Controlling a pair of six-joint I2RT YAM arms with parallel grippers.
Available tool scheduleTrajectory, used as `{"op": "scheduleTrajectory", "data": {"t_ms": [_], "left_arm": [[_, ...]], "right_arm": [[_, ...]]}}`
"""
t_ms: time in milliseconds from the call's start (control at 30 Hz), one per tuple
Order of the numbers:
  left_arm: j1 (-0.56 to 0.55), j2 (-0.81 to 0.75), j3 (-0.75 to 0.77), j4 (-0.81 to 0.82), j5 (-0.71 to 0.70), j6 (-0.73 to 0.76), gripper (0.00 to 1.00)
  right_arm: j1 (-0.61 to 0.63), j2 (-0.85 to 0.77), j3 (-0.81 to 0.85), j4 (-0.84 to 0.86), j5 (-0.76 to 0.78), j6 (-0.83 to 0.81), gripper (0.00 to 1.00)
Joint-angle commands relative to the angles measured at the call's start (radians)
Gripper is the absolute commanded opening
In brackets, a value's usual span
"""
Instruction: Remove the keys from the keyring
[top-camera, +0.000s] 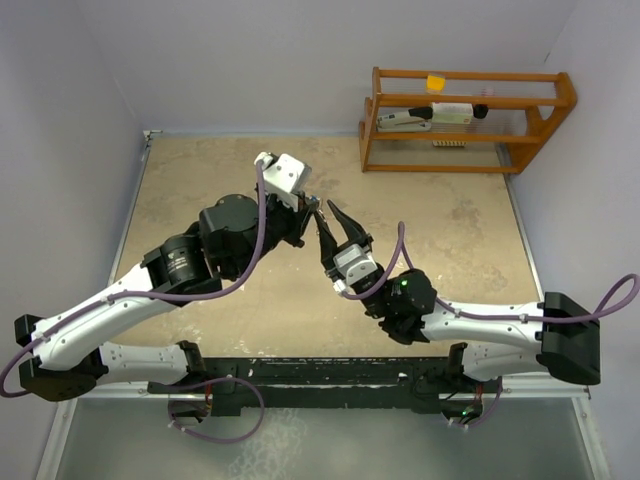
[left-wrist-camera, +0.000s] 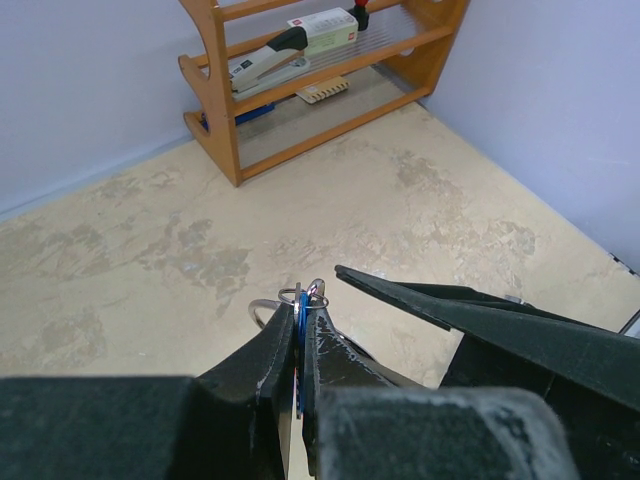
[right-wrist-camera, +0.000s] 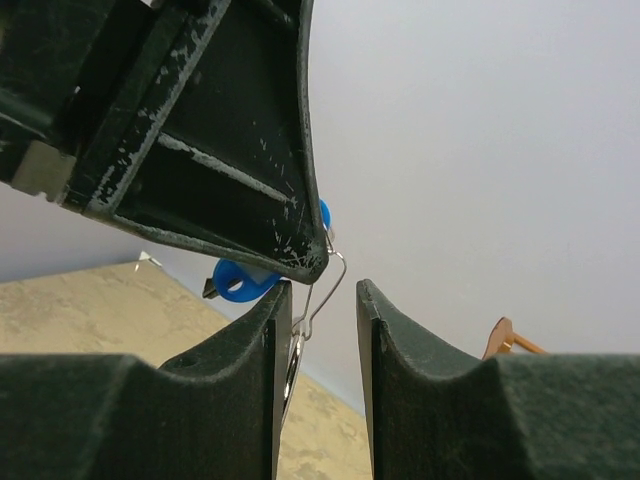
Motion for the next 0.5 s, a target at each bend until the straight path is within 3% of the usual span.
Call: {"op": "scheduleTrajectory", "data": {"t_ms": [0, 467], "left_arm": [[-0.003, -0.042, -0.006, 0.061, 0.023, -0.022, 0.00], [-0.003, -0.059, -0.019, 0.067, 0.026, -0.022, 0.00]], "right_arm": [[0.003, 0.013, 0.061, 0.069, 0.019, -0.011, 0.35], [0.002, 0.027, 0.078, 0.063, 0.036, -0.011, 0.27]]}}
